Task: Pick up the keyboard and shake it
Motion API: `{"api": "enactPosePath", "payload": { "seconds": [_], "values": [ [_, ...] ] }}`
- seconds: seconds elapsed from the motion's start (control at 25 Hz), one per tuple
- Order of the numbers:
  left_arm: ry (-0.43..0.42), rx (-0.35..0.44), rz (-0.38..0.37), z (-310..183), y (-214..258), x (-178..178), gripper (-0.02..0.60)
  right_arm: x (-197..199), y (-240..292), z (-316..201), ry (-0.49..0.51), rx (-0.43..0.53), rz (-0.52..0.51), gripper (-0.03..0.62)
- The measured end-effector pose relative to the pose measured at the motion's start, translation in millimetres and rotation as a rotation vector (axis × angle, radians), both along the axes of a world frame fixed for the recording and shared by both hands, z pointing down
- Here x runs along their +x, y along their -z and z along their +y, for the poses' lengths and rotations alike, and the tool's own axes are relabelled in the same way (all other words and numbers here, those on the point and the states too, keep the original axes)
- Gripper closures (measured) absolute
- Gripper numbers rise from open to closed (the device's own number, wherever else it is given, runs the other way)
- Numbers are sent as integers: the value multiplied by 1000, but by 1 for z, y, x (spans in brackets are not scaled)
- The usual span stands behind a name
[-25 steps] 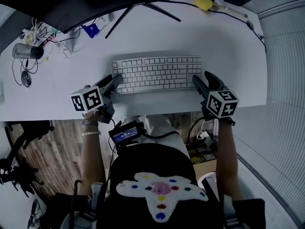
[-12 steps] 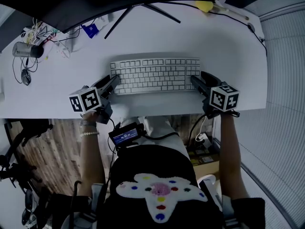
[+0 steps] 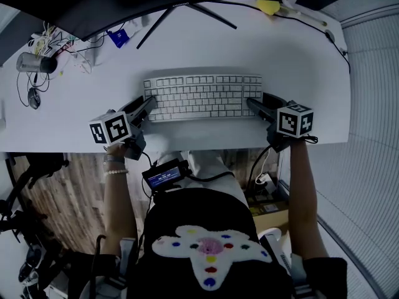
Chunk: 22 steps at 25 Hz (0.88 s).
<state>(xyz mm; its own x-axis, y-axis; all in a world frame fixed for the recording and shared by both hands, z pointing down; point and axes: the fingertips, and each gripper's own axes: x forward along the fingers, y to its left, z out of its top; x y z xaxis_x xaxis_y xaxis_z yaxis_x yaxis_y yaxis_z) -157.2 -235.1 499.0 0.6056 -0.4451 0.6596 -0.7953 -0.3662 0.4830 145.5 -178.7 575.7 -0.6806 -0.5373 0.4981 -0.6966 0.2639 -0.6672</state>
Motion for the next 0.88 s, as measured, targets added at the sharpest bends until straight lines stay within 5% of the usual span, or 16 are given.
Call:
{"api": "enactPosePath", "payload": {
  "seconds": [0.88],
  "values": [
    [37,34,-55,-3,0,2,413,2,3,-3,-96,-31,-32,342]
  ]
}}
